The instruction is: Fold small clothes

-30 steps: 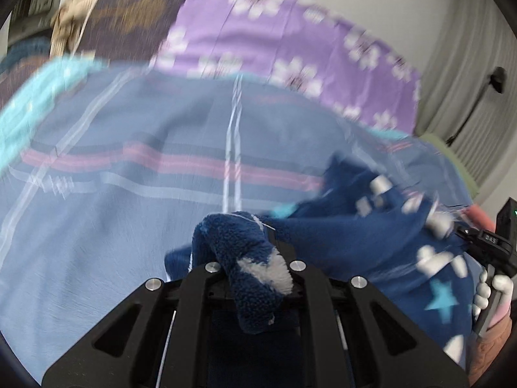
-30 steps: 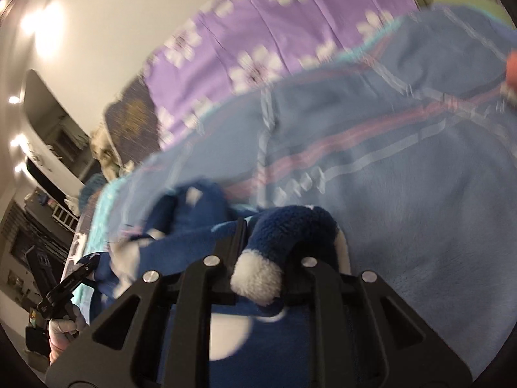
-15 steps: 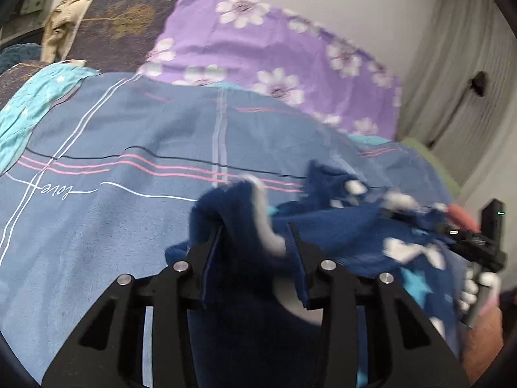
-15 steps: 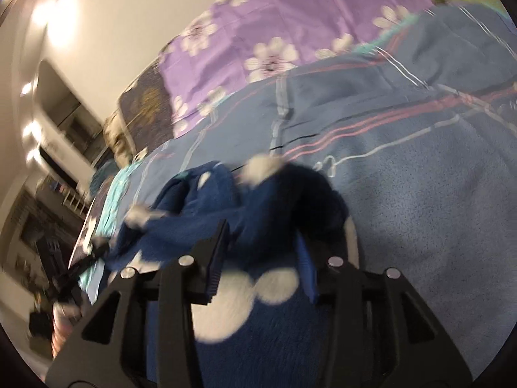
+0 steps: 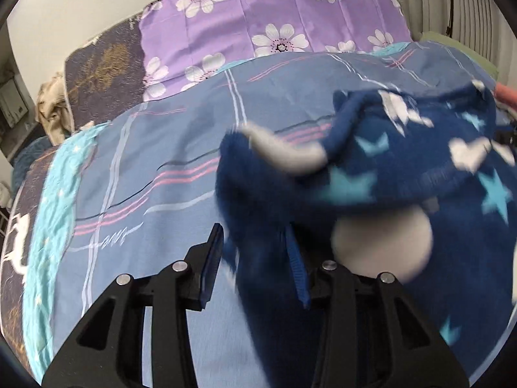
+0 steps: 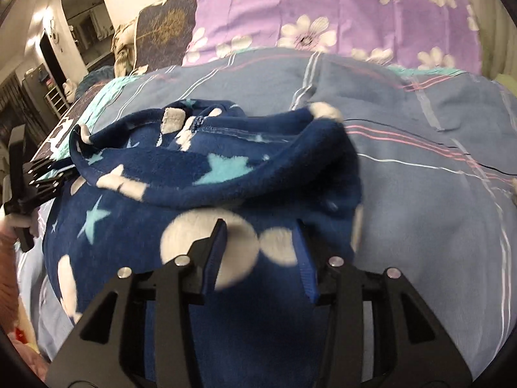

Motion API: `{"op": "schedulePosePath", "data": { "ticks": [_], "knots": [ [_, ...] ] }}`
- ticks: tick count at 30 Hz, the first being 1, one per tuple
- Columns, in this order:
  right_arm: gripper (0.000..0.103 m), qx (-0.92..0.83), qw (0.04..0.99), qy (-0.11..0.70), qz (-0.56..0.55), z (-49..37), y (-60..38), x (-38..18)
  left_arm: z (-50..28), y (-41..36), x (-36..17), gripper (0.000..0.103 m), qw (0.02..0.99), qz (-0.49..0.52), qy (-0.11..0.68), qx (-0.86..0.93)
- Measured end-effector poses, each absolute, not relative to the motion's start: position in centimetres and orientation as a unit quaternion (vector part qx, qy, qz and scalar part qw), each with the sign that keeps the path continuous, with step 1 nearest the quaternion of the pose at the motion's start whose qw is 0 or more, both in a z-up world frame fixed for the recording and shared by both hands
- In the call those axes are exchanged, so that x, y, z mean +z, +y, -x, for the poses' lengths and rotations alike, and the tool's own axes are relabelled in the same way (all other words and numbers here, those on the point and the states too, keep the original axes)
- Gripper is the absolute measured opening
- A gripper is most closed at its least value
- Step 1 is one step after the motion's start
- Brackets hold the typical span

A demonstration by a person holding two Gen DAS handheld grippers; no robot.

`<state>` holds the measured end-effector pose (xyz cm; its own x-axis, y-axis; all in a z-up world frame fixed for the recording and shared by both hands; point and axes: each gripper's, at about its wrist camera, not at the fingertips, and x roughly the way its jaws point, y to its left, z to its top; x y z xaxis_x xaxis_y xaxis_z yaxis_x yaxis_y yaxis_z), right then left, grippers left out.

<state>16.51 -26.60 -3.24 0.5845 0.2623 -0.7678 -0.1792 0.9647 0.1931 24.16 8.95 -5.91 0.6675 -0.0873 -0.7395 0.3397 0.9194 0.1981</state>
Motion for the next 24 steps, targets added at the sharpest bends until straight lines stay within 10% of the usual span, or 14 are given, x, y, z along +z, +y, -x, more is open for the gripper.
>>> {"op": "schedulePosePath", "data": {
  "ticks": [5, 17, 18, 20, 24],
  "knots": [
    [0.027, 0.021, 0.904, 0.404, -0.141, -21.1, -32.2, -2.5, -29.6, 12.0, -6.2, 0.047, 0.904, -0.08, 0.414, -0.079],
    [0.067, 0.116, 0.831, 0.438, -0.322, -23.7, -37.8, -6.6, -32.9, 17.9, -9.4, 0.043, 0.84, 0.212, 0.471, -0.166],
    [0.063, 0.117, 0.829, 0.442, -0.323, -23.9, -37.6, -6.8, -32.9, 17.3, -9.4, 0.008, 0.836, 0.214, 0.47, -0.185],
    [0.015, 0.126, 0.833, 0.439, -0.313, -24.1, -36.8, -6.3, -32.6, 16.0, -8.8, 0.009, 0.841, 0.194, 0.464, -0.198],
    [0.014, 0.164, 0.874, 0.344, -0.3, -21.5, -36.3, -1.6, -29.6, 16.2, -4.0, 0.008, 0.878, 0.179, 0.39, -0.212]
  ]
}}
